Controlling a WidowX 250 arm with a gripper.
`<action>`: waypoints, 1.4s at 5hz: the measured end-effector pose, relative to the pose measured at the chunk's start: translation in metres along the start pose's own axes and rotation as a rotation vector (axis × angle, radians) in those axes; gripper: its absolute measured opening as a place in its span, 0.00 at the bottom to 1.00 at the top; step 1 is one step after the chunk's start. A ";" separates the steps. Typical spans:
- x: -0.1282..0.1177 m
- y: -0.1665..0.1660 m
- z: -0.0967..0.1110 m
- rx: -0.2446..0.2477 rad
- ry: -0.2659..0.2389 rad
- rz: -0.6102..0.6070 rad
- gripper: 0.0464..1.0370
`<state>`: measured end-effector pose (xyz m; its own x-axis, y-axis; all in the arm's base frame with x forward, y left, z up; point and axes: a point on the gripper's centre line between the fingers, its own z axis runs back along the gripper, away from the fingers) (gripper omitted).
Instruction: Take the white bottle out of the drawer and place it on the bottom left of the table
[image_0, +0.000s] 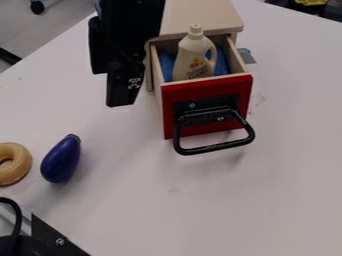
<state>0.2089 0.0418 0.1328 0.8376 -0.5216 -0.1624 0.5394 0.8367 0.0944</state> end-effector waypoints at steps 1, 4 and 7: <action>0.000 -0.001 -0.004 -0.012 0.014 -0.003 0.96; 0.044 0.018 0.009 -0.006 -0.029 -0.035 0.96; 0.081 0.041 0.007 -0.072 -0.035 -0.002 0.96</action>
<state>0.2992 0.0323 0.1307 0.8397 -0.5278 -0.1282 0.5346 0.8448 0.0232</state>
